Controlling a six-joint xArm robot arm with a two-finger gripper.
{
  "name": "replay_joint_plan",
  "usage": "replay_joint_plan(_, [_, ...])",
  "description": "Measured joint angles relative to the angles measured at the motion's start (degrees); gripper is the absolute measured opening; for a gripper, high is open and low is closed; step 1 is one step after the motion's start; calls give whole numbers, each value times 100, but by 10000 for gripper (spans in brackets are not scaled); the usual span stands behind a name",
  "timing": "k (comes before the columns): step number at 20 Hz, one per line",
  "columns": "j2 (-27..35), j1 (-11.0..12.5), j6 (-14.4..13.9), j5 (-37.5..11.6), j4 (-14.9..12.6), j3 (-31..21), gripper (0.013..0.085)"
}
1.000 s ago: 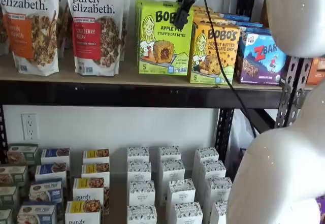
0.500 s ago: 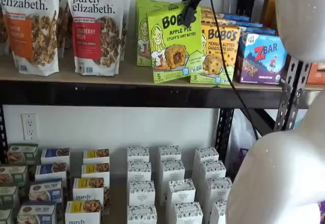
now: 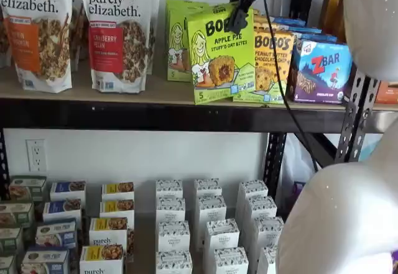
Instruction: Pick the green box on the top shelf, the fourth from the left
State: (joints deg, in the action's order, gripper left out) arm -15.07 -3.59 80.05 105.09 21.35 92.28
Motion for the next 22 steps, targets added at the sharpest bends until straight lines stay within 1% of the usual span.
replay_joint_plan(11, [-293, 198, 166, 100, 20, -248, 290])
replay_joint_plan(22, [-499, 240, 218, 95, 6, -477, 290])
